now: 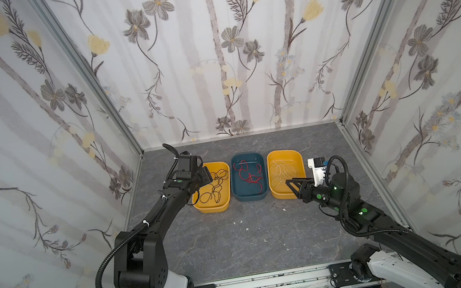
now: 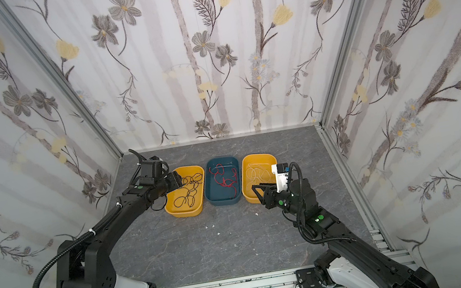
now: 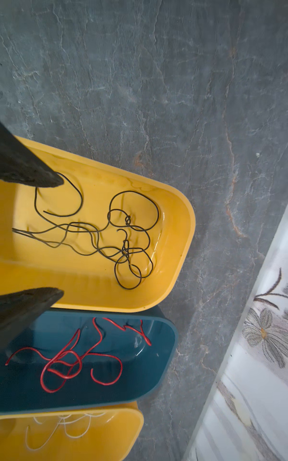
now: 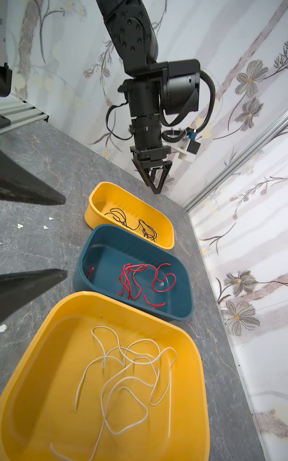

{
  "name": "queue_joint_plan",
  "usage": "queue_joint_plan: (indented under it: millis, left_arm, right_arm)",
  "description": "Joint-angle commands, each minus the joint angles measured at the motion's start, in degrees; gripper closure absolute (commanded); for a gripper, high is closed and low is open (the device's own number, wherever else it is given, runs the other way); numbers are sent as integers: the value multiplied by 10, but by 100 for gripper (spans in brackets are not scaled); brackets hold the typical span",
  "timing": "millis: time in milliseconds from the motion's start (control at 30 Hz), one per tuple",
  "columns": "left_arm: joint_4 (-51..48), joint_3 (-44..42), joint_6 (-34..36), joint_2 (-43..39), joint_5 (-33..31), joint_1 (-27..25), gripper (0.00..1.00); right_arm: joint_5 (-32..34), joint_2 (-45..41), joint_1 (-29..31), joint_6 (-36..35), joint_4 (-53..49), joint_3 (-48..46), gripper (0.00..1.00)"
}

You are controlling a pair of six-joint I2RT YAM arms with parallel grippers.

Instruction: Untangle the cables

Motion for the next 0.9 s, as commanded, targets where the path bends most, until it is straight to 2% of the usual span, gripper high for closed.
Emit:
queue_joint_plan:
  millis: [0, 167, 267, 433, 500, 567, 600, 700, 800, 867]
  left_arm:
    - [-11, -17, -1, -40, -4, 1, 33]
    - [20, -75, -10, -120, 40, 0, 30]
    - [85, -140, 1, -185, 74, -3, 27]
    - [184, -236, 18, -259, 51, -24, 20]
    - [214, -267, 28, -274, 1, -30, 15]
    - [230, -290, 34, -285, -76, -30, 11]
    - [237, -299, 42, -287, -120, -29, 9]
    - [291, -324, 92, -281, -198, -29, 4]
    - [350, -350, 121, -260, -270, -20, 0]
    - [359, -355, 119, -246, -283, 3, 0]
  right_arm:
    - [26, 0, -3, -4, -10, 0, 56]
    - [64, -6, -10, -12, -13, -2, 56]
    - [134, -14, -14, -31, -19, 1, 49]
    - [262, -11, -30, -69, 9, -5, 41]
    - [328, 2, -35, -97, 18, -2, 38]
    - [398, 17, -38, -127, 29, 1, 33]
    - [438, 26, -39, -141, 33, 2, 28]
    - [531, 50, -49, -184, 64, -3, 15]
    - [571, 71, -73, -208, 110, -20, 4]
    - [569, 84, -93, -217, 141, -34, 2]
